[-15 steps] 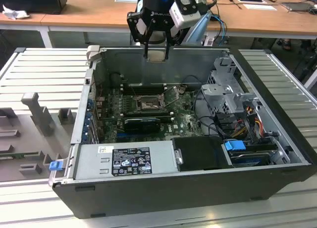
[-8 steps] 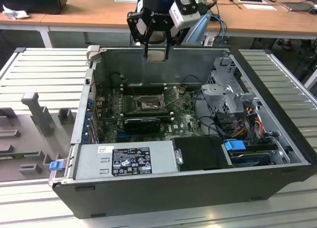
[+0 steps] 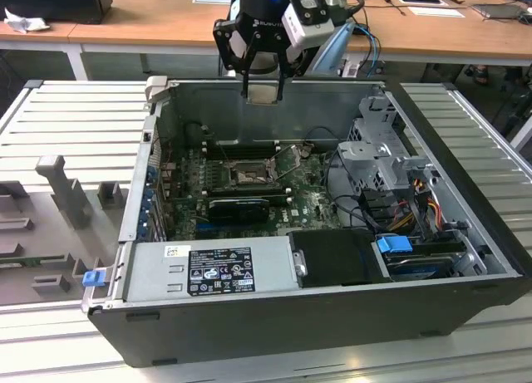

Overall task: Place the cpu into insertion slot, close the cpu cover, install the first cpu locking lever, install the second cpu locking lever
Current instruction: 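Place the cpu into insertion slot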

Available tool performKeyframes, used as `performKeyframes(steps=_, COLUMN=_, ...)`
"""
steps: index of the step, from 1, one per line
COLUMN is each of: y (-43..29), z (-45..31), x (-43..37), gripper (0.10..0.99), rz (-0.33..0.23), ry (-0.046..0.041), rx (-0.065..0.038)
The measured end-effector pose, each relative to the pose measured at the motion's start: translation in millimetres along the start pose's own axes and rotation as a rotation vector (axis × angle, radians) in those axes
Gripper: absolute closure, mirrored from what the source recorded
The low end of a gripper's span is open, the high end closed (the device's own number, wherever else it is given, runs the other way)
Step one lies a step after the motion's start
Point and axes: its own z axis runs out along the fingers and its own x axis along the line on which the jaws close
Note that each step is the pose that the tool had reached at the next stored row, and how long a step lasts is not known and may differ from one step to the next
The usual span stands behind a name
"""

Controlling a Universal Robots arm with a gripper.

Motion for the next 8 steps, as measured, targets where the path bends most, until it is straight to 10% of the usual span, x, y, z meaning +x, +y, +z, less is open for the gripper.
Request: performKeyframes(steps=8, y=0.0, z=0.0, x=0.0, gripper=0.561, rz=0.034, ry=-0.003, rx=-0.001)
